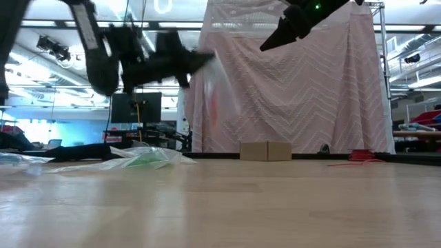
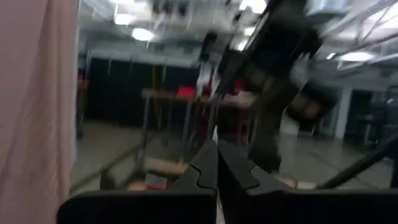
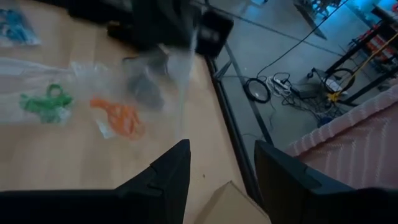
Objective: Sort rubber bands
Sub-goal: Close the transparent zip bag
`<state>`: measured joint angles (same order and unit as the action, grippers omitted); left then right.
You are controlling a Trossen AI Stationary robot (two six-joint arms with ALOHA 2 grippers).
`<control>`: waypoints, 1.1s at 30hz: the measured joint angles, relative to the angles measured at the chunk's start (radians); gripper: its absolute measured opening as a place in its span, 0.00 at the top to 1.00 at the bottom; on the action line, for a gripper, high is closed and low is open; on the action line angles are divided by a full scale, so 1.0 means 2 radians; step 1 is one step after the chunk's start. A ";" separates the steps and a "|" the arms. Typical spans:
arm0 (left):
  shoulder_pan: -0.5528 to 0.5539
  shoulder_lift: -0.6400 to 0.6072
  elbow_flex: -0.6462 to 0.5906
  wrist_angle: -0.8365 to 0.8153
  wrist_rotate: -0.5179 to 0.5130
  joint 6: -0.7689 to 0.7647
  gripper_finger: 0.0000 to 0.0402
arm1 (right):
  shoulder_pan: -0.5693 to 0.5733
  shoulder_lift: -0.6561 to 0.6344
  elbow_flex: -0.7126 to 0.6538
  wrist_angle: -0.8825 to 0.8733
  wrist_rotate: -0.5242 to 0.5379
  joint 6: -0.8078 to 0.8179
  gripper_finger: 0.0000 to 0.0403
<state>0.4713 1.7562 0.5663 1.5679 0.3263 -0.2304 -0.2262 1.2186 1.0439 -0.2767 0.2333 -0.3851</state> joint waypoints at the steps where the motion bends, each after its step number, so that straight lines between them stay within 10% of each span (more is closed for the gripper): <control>1: 0.001 0.019 0.000 0.000 -0.002 0.000 0.98 | 0.000 0.000 0.000 -0.004 0.000 0.000 0.59; 21: -0.001 0.047 0.042 -0.064 0.025 0.004 0.98 | 0.000 0.000 0.000 -0.020 0.000 0.013 0.59; 33: -0.009 0.048 0.042 -0.170 0.255 -0.015 0.78 | 0.000 0.000 0.000 -0.019 0.000 0.014 0.55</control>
<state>0.4533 1.8523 0.6495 1.2288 0.8368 -0.2607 -0.2268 1.2186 1.0431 -0.3141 0.2333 -0.3569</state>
